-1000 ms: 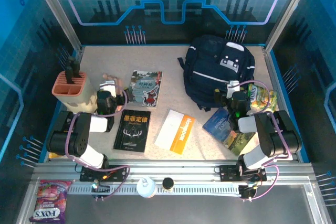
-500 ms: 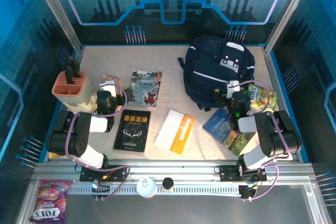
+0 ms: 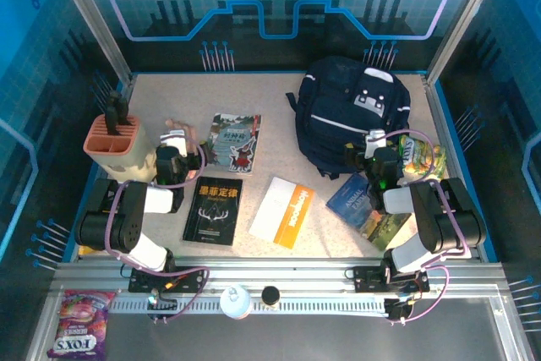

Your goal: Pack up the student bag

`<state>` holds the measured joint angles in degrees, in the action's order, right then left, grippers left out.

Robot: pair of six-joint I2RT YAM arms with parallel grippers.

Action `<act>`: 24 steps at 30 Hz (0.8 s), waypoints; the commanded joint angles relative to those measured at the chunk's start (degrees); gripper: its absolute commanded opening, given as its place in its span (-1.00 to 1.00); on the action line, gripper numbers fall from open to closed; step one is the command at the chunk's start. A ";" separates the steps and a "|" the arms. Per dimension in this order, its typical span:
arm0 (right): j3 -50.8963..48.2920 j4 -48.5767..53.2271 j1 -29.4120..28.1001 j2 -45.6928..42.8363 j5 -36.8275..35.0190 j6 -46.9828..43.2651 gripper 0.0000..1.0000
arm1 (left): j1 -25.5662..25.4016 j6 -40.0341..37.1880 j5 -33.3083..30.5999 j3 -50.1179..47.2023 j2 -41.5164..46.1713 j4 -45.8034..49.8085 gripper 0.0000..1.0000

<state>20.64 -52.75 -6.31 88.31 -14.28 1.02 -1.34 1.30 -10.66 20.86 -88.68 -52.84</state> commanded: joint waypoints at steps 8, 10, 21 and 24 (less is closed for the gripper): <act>-2.26 -0.77 -1.32 -7.85 -4.76 -1.28 0.99 | -0.27 -0.80 -0.60 -4.27 5.51 -5.57 0.99; -0.57 5.11 -3.32 -12.27 -8.02 -2.76 0.99 | -0.40 -0.22 -2.23 -4.83 11.51 -1.17 0.99; 20.00 49.15 -7.60 -24.25 -0.41 18.09 0.99 | -3.64 12.80 -2.52 10.03 32.88 38.75 0.99; 25.44 56.93 -7.61 -21.46 4.03 22.92 0.99 | -4.08 19.39 0.46 15.69 32.39 47.73 0.99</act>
<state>42.06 -10.79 -13.23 64.71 -15.77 15.64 -4.97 12.49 -12.40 32.05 -56.38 -19.00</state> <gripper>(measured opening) 0.997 0.993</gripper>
